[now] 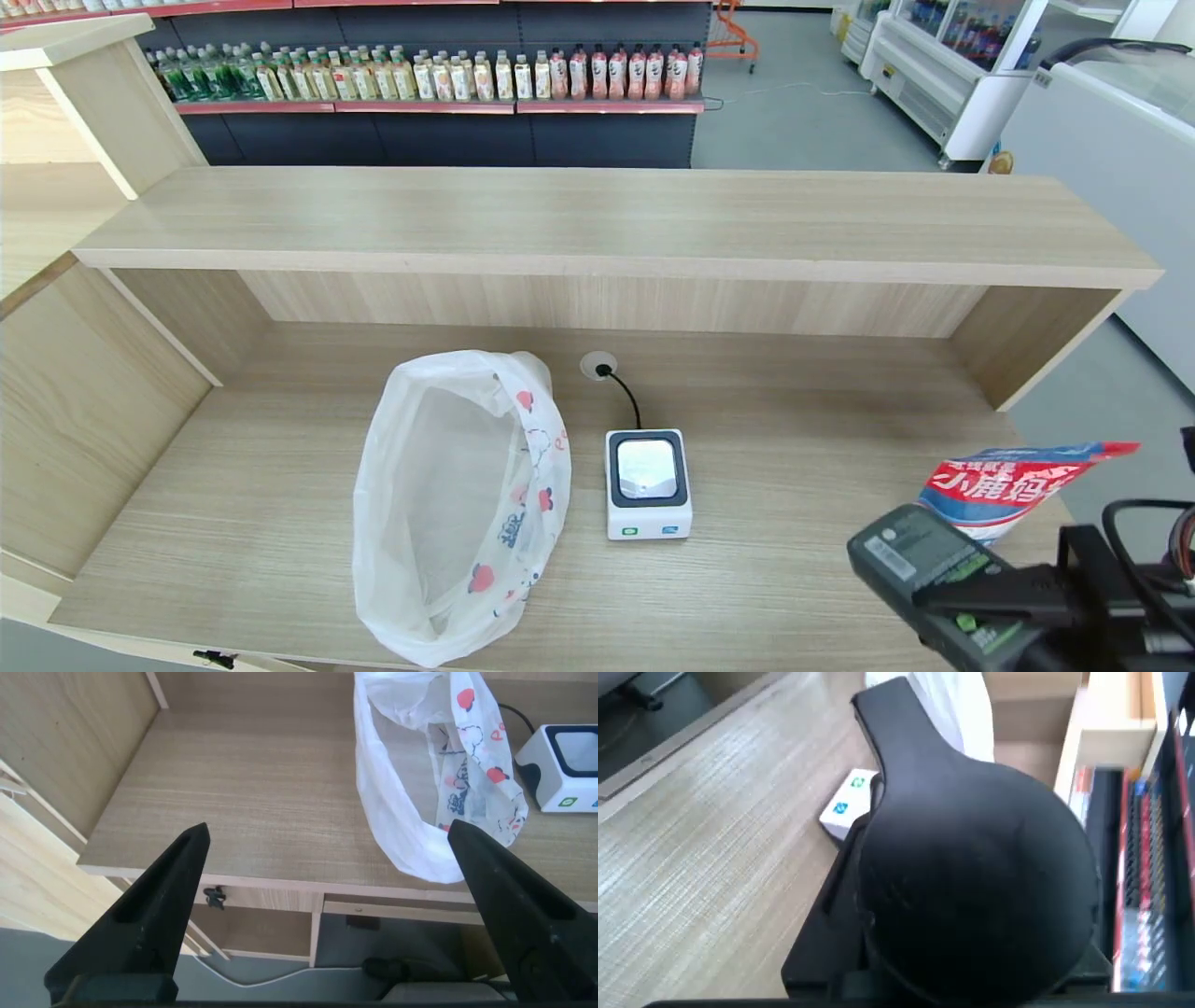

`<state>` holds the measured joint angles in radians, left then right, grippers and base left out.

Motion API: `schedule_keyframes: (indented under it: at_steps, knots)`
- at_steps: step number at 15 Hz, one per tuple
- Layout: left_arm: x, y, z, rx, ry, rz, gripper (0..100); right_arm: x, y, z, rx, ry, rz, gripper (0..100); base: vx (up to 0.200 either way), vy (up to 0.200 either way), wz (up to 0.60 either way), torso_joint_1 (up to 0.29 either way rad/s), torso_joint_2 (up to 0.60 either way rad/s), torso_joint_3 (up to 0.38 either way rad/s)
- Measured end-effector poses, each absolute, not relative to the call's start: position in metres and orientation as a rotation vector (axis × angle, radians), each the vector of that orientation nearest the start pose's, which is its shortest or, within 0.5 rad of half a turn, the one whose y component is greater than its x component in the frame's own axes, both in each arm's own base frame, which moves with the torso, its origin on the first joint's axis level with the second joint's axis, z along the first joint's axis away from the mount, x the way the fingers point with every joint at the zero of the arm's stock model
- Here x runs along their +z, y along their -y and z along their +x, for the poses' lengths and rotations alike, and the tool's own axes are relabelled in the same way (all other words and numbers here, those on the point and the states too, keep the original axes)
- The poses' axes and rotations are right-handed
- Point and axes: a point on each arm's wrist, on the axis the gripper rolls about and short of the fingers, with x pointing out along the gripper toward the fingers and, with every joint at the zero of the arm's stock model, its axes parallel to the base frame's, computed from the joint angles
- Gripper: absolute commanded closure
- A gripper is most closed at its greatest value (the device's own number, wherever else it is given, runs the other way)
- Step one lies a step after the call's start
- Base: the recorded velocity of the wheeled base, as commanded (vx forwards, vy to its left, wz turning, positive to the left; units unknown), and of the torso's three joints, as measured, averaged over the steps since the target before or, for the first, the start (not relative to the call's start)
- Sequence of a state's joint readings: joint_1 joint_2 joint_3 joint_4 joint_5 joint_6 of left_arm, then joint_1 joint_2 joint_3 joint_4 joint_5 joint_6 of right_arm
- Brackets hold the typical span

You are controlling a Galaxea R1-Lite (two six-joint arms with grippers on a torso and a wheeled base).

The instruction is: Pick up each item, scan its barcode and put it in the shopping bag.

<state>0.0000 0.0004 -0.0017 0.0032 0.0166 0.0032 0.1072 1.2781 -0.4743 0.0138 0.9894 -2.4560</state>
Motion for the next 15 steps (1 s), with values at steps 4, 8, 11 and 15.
schedule_keyframes:
  at_steps: [4,8,11,15]
  knots:
    - [0.076,0.000,-0.023,0.017,-0.002,0.003,0,0.134,-0.049,0.159,1.362,1.057,-1.841,100,0.000,0.000,0.00,0.000,0.00,0.000]
    - [0.076,0.000,-0.023,0.017,-0.002,0.003,0,0.148,-0.099,0.192,1.375,1.338,-1.837,100,0.000,0.000,0.00,0.000,0.00,0.000]
    - [0.076,0.000,-0.023,0.017,-0.002,0.003,0,0.149,-0.119,0.212,1.398,1.387,-1.818,100,0.000,0.000,0.00,0.000,0.00,0.000]
    - [0.076,0.000,-0.023,0.017,-0.002,0.003,0,0.144,-0.132,0.226,1.430,1.398,-1.794,100,0.000,0.000,0.00,0.000,0.00,0.000]
